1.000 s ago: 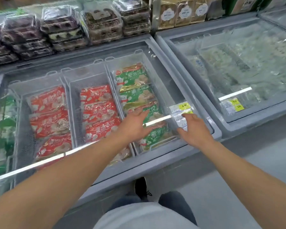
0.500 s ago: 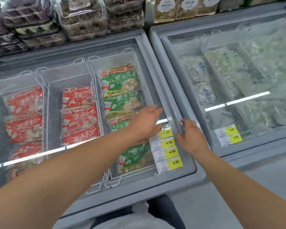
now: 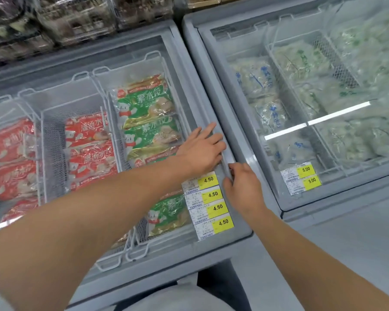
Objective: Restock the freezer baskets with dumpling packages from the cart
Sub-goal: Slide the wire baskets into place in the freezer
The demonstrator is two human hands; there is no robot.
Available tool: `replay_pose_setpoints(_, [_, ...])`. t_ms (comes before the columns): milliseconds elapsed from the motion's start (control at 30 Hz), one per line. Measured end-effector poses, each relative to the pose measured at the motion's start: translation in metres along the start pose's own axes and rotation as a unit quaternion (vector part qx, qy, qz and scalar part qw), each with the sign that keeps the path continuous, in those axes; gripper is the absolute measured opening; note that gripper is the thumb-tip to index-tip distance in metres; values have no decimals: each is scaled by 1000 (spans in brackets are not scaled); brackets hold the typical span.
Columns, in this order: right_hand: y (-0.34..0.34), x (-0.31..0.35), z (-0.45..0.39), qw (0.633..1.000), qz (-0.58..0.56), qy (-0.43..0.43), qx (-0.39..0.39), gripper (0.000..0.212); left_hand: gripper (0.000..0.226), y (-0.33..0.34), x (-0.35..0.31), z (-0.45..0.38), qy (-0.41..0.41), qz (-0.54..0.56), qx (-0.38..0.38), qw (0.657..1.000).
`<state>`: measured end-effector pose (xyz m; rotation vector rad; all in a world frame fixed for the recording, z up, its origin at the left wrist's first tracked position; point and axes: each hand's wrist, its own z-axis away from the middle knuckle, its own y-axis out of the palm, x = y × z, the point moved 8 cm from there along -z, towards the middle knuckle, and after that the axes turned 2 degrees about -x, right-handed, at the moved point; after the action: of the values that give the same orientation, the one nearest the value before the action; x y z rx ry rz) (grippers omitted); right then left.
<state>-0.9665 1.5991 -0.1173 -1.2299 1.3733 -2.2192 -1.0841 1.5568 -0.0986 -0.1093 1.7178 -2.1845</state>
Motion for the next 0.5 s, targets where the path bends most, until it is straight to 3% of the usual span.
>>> replay_pose_setpoints(267, [0, 7, 9, 997, 17, 36, -72, 30, 40, -5, 7, 6, 31, 8, 7, 999])
replay_pose_setpoints(500, [11, 17, 20, 993, 51, 81, -75, 26, 44, -1, 18, 19, 52, 15, 18, 998])
